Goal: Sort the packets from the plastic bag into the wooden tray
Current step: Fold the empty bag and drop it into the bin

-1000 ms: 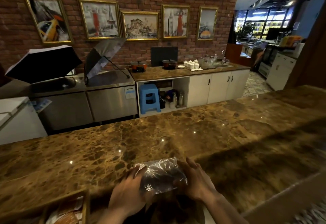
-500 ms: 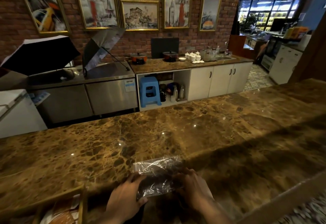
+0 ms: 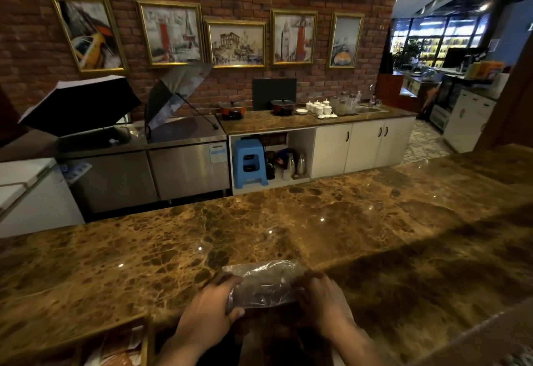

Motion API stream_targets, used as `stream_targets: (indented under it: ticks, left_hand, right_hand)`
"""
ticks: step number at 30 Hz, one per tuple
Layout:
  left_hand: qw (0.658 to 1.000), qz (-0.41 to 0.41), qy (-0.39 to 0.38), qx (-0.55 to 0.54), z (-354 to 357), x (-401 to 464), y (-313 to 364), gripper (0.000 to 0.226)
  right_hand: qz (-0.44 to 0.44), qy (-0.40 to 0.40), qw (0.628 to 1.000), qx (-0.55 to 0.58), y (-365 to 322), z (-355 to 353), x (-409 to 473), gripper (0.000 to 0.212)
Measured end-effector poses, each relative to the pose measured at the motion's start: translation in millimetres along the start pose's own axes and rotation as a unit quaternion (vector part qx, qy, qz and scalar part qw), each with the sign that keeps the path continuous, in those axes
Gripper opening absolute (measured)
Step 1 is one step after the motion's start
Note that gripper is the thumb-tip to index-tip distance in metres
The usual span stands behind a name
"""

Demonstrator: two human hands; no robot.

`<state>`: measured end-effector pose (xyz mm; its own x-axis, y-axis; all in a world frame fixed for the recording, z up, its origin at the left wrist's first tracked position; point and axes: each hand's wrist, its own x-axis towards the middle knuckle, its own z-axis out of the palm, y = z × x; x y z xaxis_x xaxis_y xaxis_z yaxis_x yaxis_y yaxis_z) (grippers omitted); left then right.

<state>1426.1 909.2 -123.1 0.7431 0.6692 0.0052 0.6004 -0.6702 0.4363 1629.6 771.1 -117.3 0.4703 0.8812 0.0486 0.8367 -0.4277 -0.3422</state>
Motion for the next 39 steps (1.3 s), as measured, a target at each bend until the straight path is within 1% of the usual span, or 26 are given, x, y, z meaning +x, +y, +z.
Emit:
stream_targets:
  ticks: [8,14,18,26,33,39]
  left_hand:
    - [0.998,0.004,0.055,0.005,-62.8,9.3,17.6,0.06]
    - [0.991,0.023,0.129,0.026,-118.9,12.1,34.0,0.062]
    - [0.985,0.038,0.166,0.015,-152.4,11.9,38.8,0.059]
    - [0.968,0.072,0.24,0.02,-209.3,4.2,45.6,0.052]
    - [0.954,0.09,0.283,0.045,-234.9,-8.7,44.9,0.052]
    - [0.952,0.074,0.29,0.064,-251.9,-20.1,48.7,0.055]
  right_hand:
    - [-0.029,0.069,0.997,0.012,-30.5,-58.1,17.4,0.031]
    - [-0.051,0.125,0.991,0.003,-62.5,-108.1,26.3,0.033]
    - [-0.061,0.17,0.984,-0.002,-81.6,-133.6,29.8,0.031]
    - [-0.112,0.254,0.961,0.001,-113.7,-173.7,33.3,0.027]
    - [-0.147,0.277,0.95,0.009,-134.1,-197.8,33.4,0.025]
    - [-0.17,0.287,0.943,0.013,-146.2,-208.4,30.5,0.028]
